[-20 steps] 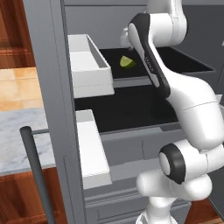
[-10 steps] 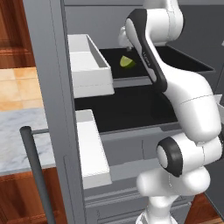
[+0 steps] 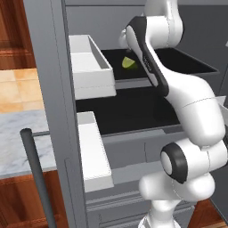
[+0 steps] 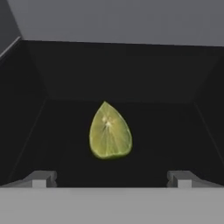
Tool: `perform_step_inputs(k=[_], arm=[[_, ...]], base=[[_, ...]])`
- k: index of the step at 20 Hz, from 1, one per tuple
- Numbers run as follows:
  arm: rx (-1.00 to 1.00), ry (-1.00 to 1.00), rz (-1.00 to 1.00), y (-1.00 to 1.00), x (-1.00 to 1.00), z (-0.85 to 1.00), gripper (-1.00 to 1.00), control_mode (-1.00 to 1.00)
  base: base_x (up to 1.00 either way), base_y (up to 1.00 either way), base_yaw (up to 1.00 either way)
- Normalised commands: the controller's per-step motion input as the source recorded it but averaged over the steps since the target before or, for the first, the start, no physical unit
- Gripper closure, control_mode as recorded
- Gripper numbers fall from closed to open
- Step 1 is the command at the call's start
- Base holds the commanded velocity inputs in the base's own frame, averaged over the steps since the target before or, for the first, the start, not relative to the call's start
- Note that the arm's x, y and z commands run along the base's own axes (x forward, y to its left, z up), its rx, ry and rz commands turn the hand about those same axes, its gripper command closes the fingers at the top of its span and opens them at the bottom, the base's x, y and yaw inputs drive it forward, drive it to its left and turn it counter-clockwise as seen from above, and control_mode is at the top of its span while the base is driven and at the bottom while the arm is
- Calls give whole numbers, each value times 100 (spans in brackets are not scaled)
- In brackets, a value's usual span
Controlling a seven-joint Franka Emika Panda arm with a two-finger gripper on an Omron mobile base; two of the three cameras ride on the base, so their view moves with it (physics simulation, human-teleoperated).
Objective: There is a bowl on the dining counter. Grab a lemon wedge from the fridge and place it in the bowl. Then get the liquor bottle and glass cup from the cabinet and place them next to the bowl.
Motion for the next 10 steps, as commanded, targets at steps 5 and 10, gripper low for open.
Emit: perform_step_inputs(k=[5,10], arm=[[0,-2,6,11,38,-39,-100,-100],[0,0,6,3,40,-49,-100,-100]], base=[[0,0,0],[0,0,0]])
